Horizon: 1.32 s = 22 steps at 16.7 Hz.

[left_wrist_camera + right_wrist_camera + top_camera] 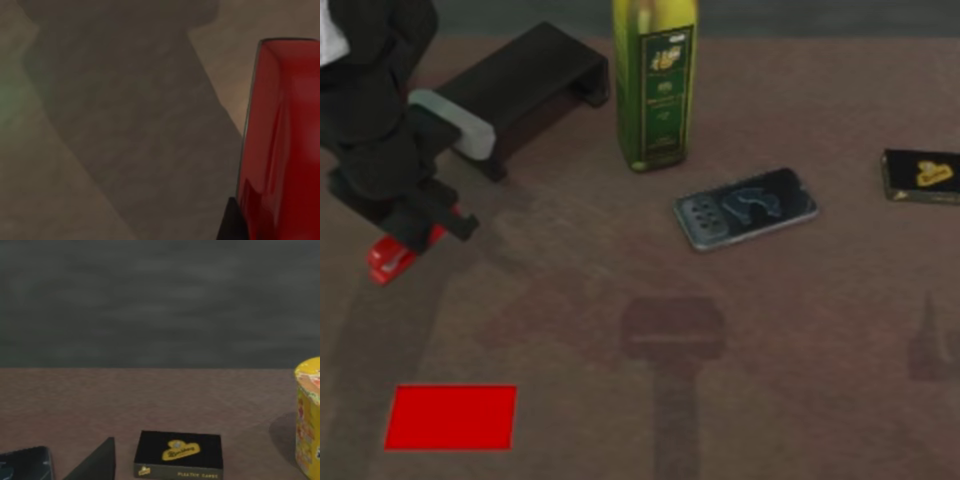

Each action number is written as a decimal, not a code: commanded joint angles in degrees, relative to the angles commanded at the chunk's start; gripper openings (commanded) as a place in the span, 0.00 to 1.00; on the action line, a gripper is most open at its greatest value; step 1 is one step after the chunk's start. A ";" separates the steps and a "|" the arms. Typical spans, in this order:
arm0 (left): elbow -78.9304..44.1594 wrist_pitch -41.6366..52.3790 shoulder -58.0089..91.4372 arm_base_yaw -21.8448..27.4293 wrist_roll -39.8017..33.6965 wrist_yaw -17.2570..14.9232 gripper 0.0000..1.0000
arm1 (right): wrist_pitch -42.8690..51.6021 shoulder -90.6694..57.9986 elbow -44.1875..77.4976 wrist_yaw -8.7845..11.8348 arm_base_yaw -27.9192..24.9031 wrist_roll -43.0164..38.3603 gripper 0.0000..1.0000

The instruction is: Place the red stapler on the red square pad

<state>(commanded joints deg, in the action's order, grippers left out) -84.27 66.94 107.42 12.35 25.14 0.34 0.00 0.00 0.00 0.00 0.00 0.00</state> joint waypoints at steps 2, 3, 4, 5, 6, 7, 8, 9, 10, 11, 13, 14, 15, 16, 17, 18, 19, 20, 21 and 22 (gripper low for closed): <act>-0.51 0.64 -0.45 -0.04 -0.04 0.00 0.00 | 0.00 0.00 0.00 0.00 0.00 0.00 1.00; -0.51 0.64 -0.45 -0.04 -0.04 0.00 0.00 | 0.00 0.00 0.00 0.00 0.00 0.00 1.00; -0.51 0.64 -0.45 -0.04 -0.04 0.00 0.00 | 0.00 0.00 0.00 0.00 0.00 0.00 1.00; -0.38 0.50 -0.25 0.27 0.05 0.03 0.00 | 0.00 0.00 0.00 0.00 0.00 0.00 1.00; -0.38 0.50 -0.25 0.27 0.05 0.03 0.00 | 0.00 0.00 0.00 0.00 0.00 0.00 1.00; -0.31 0.66 -0.36 0.39 -0.51 0.17 0.00 | 0.00 0.00 0.00 0.00 0.00 0.00 1.00; -0.19 0.97 -0.57 0.57 -1.68 0.44 0.00 | 0.00 0.00 0.00 0.00 0.00 0.00 1.00; -0.04 1.39 -0.88 0.80 -3.46 0.80 0.00 | 0.00 0.00 0.00 0.00 0.00 0.00 1.00; 0.19 1.90 -1.28 1.07 -5.84 1.23 0.00 | 0.00 0.00 0.00 0.00 0.00 0.00 1.00; 0.52 2.48 -1.78 1.39 -8.82 1.72 0.00 | 0.00 0.00 0.00 0.00 0.00 0.00 1.00; 1.56 3.85 -3.00 2.12 -16.57 2.82 0.00 | 0.00 0.00 0.00 0.00 0.00 0.00 1.00; 2.22 4.60 -3.67 2.48 -21.32 3.38 0.00 | 0.00 0.00 0.00 0.00 0.00 0.00 1.00; 2.99 5.35 -4.35 2.85 -26.67 3.92 0.00 | 0.00 0.00 0.00 0.00 0.00 0.00 1.00; 3.90 6.07 -5.07 3.25 -32.61 4.40 0.00 | 0.00 0.00 0.00 0.00 0.00 0.00 1.00; 4.96 6.75 -5.82 3.68 -39.12 4.82 0.00 | 0.00 0.00 0.00 0.00 0.00 0.00 1.00; 6.13 7.38 -6.57 4.15 -46.14 5.15 0.00 | 0.00 0.00 0.00 0.00 0.00 0.00 1.00; 7.40 7.91 -7.34 4.65 -53.52 5.39 0.00 | 0.00 0.00 0.00 0.00 0.00 0.00 1.00; 8.74 8.32 -8.13 5.15 -61.14 5.52 0.00 | 0.00 0.00 0.00 0.00 0.00 0.00 1.00; 10.12 8.61 -8.93 5.67 -68.85 5.54 0.00 | 0.00 0.00 0.00 0.00 0.00 0.00 1.00; 11.48 8.78 -9.73 6.20 -76.50 5.47 0.00 | 0.00 0.00 0.00 0.00 0.00 0.00 1.00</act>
<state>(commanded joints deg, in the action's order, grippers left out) -72.79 75.72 97.69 18.55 -51.36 5.81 0.00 0.00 0.00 0.00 0.00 0.00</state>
